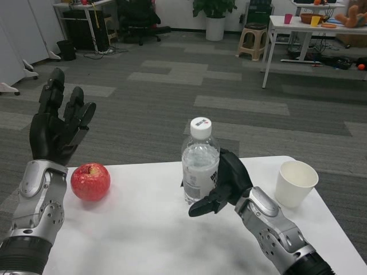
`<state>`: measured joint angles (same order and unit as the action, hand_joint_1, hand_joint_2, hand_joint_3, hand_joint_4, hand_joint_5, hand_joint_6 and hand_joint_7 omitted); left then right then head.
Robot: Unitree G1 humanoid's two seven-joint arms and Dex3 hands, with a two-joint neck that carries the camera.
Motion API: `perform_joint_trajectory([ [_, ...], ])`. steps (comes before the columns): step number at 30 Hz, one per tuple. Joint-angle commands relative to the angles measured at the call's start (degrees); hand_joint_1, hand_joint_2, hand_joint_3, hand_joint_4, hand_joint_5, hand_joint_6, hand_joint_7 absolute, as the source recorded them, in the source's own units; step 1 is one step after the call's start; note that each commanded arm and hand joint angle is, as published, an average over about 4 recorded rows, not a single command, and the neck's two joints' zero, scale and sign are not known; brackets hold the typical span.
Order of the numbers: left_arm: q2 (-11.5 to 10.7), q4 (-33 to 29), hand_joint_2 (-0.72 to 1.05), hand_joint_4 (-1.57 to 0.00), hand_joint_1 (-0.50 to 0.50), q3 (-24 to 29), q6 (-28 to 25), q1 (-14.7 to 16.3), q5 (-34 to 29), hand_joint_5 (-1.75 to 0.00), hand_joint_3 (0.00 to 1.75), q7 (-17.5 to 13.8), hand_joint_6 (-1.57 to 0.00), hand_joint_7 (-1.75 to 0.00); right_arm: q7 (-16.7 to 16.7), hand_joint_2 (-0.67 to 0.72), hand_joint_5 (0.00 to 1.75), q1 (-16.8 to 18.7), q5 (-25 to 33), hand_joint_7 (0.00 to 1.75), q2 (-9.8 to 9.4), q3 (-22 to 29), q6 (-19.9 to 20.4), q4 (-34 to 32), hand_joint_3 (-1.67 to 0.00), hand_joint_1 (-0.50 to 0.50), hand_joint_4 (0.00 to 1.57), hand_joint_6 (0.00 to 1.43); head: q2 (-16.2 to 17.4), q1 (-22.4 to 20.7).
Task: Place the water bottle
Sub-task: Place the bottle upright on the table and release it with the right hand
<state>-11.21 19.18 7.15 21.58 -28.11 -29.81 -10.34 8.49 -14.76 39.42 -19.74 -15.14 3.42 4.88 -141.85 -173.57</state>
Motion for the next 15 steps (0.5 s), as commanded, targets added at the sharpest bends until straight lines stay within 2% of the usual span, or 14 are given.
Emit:
perform_joint_trajectory([
  [1,0.2,-0.7,1.05,0.00,-0.50,0.3,0.7,0.3,0.2,0.00,0.09,0.0,0.00,0.00,2.0,0.15,1.65,1.6,-2.3,1.61,-0.85,2.4,2.0,0.7,-0.32,0.25,1.28,0.57,0.2,0.3],
  [5,0.2,-0.4,1.05,0.00,-0.50,0.3,0.7,0.2,0.2,0.00,0.09,0.0,0.00,0.00,2.5,0.15,1.60,3.5,-4.3,1.61,-0.85,4.3,3.6,1.3,-0.32,0.25,1.28,0.56,0.5,1.0],
  [9,0.2,-0.1,1.05,0.00,-0.50,0.2,0.7,-0.1,0.1,0.00,0.09,-0.1,0.00,0.00,2.4,0.15,1.65,6.2,-9.6,1.61,-0.74,7.4,4.0,0.0,-0.32,0.25,1.28,0.51,0.8,1.8],
  [15,0.2,0.6,1.05,0.00,-0.50,0.1,0.7,-0.5,0.1,0.00,0.09,-0.1,0.00,0.00,2.5,0.15,1.65,8.5,-10.6,1.61,0.10,8.4,5.0,0.6,-0.32,0.25,1.28,0.51,1.5,3.3],
])
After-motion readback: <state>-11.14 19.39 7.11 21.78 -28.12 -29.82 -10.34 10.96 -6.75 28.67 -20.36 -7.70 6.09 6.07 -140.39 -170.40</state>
